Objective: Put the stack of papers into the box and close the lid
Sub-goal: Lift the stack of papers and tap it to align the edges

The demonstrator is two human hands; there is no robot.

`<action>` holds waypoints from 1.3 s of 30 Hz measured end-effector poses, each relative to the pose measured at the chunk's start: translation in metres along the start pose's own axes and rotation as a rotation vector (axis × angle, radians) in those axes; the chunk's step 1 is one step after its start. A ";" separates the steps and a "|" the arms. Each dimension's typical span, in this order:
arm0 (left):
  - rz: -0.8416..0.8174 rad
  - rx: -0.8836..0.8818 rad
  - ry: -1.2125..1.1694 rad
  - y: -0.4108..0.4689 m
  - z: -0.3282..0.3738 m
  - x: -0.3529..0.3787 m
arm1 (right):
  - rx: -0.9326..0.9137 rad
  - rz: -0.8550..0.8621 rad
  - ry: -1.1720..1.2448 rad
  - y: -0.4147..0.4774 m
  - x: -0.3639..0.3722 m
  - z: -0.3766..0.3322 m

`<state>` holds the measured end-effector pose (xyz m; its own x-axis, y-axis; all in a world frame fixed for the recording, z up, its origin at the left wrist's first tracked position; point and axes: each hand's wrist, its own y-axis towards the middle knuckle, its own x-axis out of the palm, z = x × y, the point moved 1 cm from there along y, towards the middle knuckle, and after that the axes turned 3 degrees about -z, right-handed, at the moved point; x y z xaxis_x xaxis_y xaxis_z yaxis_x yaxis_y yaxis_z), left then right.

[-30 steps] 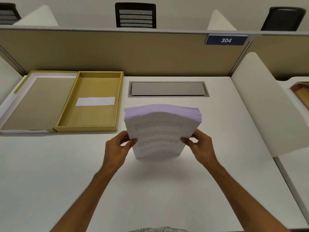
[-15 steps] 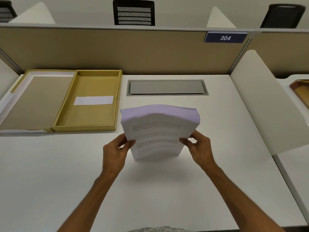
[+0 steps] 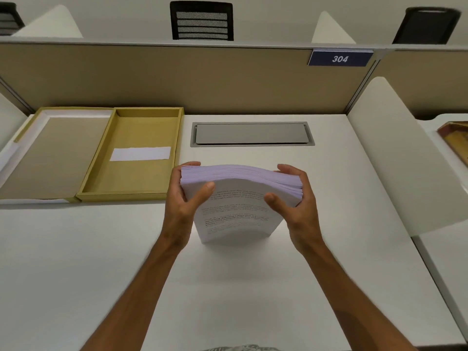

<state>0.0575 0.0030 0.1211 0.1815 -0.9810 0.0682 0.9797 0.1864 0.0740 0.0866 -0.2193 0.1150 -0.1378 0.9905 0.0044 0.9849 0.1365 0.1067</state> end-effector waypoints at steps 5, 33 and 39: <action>0.036 -0.023 -0.058 0.006 -0.002 0.005 | 0.021 0.059 0.029 0.005 0.003 0.000; 0.356 -0.134 0.029 0.018 -0.001 0.024 | 0.167 0.329 0.019 0.025 0.023 -0.007; 0.337 -0.138 0.023 0.016 0.000 0.025 | 0.174 0.281 0.072 0.023 0.024 -0.012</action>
<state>0.0771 -0.0182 0.1241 0.4966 -0.8669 0.0432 0.8665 0.4922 -0.0837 0.1045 -0.1922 0.1297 0.1409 0.9867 0.0810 0.9877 -0.1345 -0.0801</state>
